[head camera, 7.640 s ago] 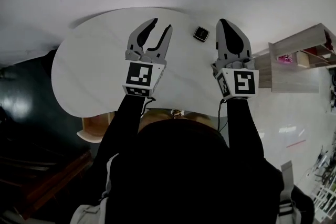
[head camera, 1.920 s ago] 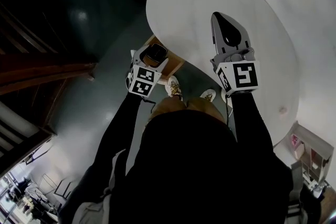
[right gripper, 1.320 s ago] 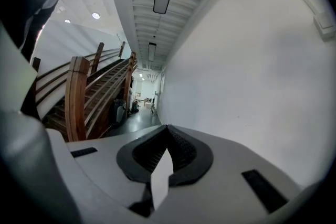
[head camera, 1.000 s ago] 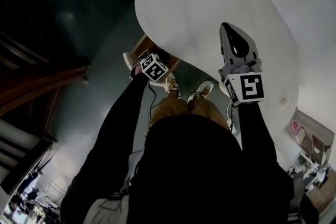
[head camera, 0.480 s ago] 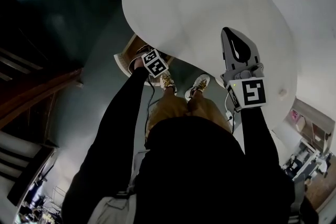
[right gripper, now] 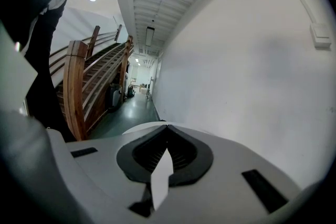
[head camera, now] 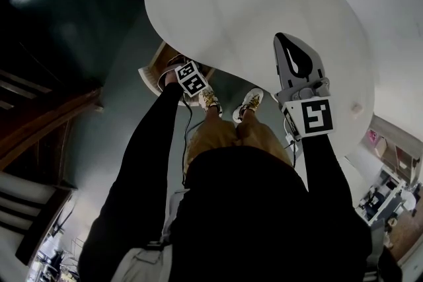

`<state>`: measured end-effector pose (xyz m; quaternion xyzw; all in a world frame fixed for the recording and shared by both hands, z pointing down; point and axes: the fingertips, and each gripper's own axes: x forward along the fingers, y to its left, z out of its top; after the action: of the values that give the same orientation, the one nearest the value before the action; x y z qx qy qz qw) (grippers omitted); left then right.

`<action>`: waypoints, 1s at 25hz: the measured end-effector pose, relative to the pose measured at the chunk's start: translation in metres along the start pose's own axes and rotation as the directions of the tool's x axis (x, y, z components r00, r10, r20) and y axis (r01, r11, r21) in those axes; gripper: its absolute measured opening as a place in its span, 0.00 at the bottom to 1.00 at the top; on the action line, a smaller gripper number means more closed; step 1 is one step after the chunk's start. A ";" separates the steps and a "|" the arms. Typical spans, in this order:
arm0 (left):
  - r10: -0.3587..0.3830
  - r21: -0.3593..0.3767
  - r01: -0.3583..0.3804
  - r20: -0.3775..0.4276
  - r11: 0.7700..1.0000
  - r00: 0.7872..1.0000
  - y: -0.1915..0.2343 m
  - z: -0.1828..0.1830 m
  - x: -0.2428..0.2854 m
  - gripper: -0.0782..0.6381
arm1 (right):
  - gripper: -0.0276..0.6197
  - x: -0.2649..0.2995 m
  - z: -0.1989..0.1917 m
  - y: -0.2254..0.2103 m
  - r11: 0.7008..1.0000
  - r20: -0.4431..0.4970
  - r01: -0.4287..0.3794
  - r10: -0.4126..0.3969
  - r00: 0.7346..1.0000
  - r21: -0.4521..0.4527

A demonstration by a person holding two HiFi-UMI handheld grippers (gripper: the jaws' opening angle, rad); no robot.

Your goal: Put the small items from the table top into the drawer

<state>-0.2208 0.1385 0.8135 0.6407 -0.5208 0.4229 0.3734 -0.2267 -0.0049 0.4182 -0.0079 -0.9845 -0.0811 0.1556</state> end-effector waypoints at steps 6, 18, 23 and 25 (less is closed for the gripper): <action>0.013 0.023 -0.013 0.007 1.000 1.000 0.000 0.004 -0.007 0.60 | 0.08 0.000 0.006 0.005 1.000 0.028 -0.005 0.005 1.000 0.015; 0.050 0.037 -0.050 -0.002 0.998 0.999 0.004 -0.006 -0.031 0.60 | 0.08 -0.008 0.008 0.015 0.999 0.045 -0.035 0.036 0.998 -0.008; 0.085 0.031 -0.086 0.012 0.996 0.996 0.001 -0.005 -0.049 0.60 | 0.08 -0.009 0.005 0.017 0.999 0.045 -0.046 0.047 0.998 -0.006; 0.113 0.005 -0.113 0.044 0.994 0.993 0.001 0.002 -0.064 0.60 | 0.08 -0.009 0.008 0.018 0.999 0.063 -0.049 0.048 0.997 0.005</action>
<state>-0.2276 0.1587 0.7536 0.6205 -0.5627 0.4312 0.3353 -0.2196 0.0142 0.4102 -0.0337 -0.9886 -0.0736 0.1268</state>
